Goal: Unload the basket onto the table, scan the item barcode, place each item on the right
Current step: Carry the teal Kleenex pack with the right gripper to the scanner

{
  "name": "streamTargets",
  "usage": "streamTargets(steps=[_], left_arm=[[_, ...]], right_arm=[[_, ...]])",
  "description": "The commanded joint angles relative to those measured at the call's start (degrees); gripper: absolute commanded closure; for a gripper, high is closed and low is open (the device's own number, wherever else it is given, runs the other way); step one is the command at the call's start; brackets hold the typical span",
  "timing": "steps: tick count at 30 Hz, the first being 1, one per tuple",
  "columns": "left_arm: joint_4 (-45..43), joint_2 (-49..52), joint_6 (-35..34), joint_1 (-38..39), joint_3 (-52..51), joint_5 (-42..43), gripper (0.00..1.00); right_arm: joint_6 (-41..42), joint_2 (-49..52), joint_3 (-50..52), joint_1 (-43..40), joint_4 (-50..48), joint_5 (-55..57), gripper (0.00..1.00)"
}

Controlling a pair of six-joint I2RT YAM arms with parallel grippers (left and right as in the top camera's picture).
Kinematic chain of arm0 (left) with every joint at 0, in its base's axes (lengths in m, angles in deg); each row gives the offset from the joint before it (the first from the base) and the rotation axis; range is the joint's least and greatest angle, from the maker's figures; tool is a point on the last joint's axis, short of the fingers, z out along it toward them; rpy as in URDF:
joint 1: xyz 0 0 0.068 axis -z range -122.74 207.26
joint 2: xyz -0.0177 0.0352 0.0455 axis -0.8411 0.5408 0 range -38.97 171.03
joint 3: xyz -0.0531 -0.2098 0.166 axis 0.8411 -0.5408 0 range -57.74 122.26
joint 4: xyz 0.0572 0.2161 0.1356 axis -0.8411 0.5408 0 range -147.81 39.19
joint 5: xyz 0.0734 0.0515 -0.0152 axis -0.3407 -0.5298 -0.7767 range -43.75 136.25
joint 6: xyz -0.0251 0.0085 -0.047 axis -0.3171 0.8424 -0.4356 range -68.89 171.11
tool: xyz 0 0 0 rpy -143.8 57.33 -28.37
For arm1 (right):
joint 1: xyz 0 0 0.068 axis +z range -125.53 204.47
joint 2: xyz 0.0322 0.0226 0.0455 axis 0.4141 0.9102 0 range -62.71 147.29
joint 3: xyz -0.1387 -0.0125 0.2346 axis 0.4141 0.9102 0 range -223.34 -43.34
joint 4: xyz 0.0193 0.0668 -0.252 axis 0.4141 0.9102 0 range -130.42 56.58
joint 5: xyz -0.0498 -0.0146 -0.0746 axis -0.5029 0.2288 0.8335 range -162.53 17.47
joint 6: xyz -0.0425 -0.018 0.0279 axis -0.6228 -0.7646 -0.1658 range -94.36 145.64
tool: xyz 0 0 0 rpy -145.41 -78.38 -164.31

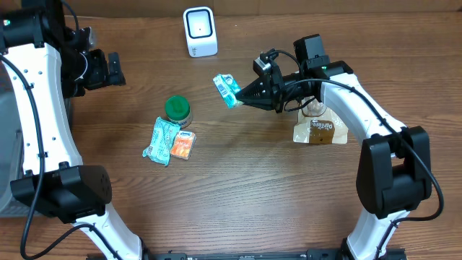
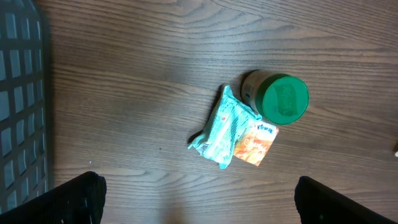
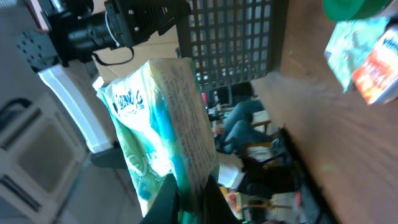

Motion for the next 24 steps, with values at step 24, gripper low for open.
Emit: streamTargets(steps=[24], left_arm=[[0.1, -1.4, 1.1, 0.1, 1.2, -0.1, 0.00]], right_arm=[[6.7, -19.9, -1.0, -0.1, -0.5, -2.7, 0.96]])
